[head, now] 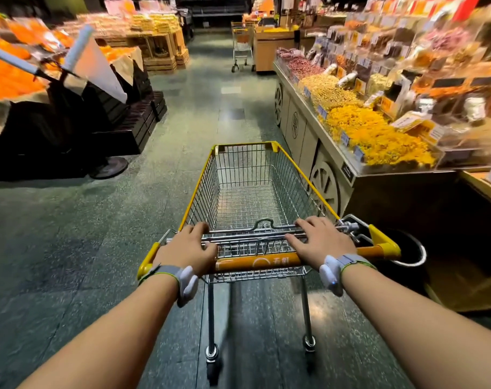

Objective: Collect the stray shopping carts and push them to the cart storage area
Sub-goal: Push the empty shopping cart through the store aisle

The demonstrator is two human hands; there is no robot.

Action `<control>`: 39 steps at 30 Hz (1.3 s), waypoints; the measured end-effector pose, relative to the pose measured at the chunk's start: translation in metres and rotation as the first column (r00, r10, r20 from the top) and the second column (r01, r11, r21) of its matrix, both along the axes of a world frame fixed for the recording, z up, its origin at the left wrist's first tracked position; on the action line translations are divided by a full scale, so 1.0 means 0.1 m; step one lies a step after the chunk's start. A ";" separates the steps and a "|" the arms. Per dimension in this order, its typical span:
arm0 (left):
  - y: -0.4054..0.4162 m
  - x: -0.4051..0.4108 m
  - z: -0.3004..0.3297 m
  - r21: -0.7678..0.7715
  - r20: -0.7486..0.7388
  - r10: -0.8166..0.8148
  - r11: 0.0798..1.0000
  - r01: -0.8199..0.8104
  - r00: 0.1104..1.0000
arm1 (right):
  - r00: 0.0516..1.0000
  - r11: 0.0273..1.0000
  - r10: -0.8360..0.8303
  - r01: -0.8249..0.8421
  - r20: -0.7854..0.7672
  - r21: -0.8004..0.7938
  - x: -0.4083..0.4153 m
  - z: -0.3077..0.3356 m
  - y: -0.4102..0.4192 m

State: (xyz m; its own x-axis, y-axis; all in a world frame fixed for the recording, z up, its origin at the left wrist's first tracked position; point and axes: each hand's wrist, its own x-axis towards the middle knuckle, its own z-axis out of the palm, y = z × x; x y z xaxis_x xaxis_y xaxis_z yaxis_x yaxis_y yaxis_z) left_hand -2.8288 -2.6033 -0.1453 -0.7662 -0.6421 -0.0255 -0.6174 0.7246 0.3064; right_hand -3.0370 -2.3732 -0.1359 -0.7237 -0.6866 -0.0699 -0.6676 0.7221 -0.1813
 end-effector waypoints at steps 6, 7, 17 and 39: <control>-0.69 -1.00 0.03 0.002 -0.006 0.003 1.000 -0.003 1.000 | 1.000 1.000 0.018 -0.018 -0.008 -0.005 -1.02 0.03 -0.73; -0.85 -1.25 0.02 0.001 -0.010 0.015 1.000 -0.014 1.000 | 1.000 1.000 0.025 -0.025 -0.004 -0.007 -1.28 0.02 -0.90; -1.92 -2.94 0.02 -0.010 0.001 0.042 0.999 -0.042 0.999 | 0.998 0.997 0.070 -0.070 0.004 0.015 -3.04 0.02 -2.04; -4.70 -6.22 0.06 -0.053 -0.011 0.060 0.997 -0.060 0.998 | 0.997 0.998 0.070 -0.070 0.020 0.009 -6.33 0.03 -4.78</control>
State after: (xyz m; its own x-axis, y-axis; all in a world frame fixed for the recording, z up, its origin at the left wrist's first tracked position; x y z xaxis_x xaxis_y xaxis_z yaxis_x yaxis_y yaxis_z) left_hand -3.4511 -3.0733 -0.1394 -0.7264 -0.6871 0.0171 -0.6574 0.7018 0.2744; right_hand -3.6697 -2.8512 -0.1330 -0.6724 -0.7347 -0.0905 -0.7128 0.6756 -0.1884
